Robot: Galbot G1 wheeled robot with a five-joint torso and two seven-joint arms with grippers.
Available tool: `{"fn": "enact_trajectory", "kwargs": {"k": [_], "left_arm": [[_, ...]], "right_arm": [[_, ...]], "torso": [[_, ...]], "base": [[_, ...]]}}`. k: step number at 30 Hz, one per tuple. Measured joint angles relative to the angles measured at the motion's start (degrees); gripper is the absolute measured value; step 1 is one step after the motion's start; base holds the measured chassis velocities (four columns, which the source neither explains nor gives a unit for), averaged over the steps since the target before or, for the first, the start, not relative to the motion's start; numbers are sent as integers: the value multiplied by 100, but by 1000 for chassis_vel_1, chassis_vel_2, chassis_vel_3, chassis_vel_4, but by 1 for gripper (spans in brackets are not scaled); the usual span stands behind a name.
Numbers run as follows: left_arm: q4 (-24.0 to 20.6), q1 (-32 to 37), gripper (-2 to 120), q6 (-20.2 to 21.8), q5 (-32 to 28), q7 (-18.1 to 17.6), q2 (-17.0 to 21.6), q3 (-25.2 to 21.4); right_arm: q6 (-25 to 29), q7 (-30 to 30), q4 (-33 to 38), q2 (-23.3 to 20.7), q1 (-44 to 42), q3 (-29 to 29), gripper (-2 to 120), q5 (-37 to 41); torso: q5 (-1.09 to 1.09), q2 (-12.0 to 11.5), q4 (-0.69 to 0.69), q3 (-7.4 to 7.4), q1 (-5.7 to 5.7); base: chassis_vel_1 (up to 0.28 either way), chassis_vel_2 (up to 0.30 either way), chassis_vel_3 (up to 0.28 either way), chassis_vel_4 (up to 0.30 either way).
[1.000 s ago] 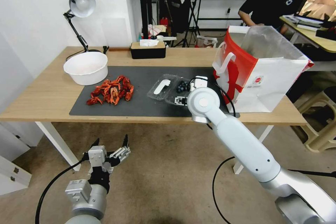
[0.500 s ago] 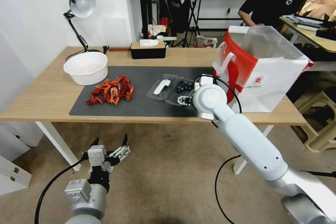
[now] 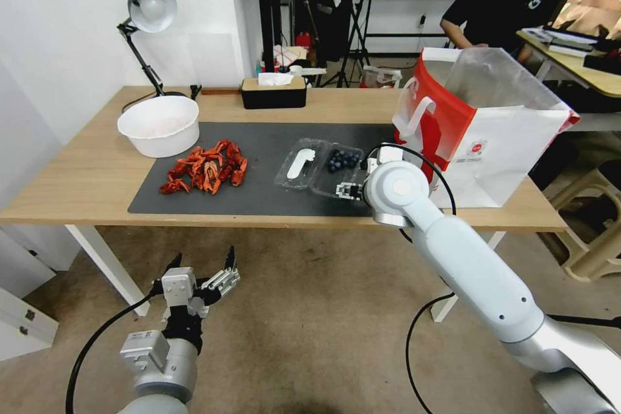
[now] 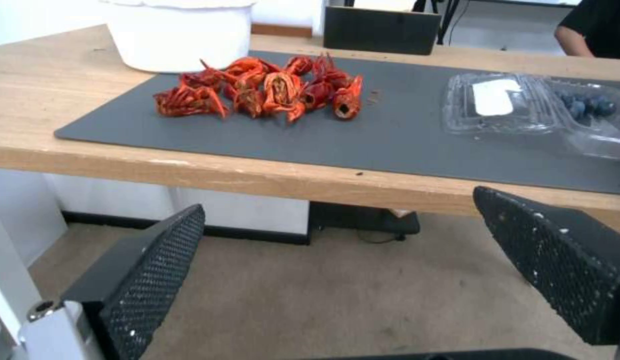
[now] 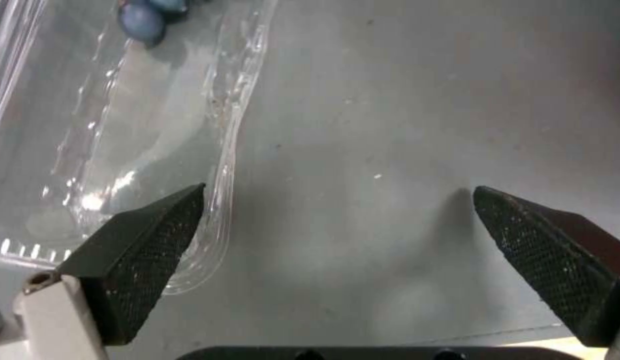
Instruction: Close the takeout container lid, then place the container into the takeout bag.
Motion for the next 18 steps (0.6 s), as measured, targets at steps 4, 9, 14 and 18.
{"fn": "enact_trajectory", "kwargs": {"k": [4,9,14,18], "left_arm": [[16,-18,100,-9,5,-2,6,11],[52,-27,100,-16,26,-7,3,53],[80,-31,100,-25,40,-14,3,83],[94,-38,100,-36,48,-17,2,117]], "right_arm": [[2,5,26,-74,11,43,100,19],[2,-33,58,-204,-10,121,100,-14],[2,-72,41,-243,-42,180,100,-71],[2,-115,3,-258,-92,255,100,-153]], "torso": [[0,0,0,0,0],[0,0,0,0,0],[0,0,0,0,0],[0,-1,0,0,0]], "base": [[0,0,0,0],[0,0,0,0],[0,0,0,0],[0,0,0,0]]}}
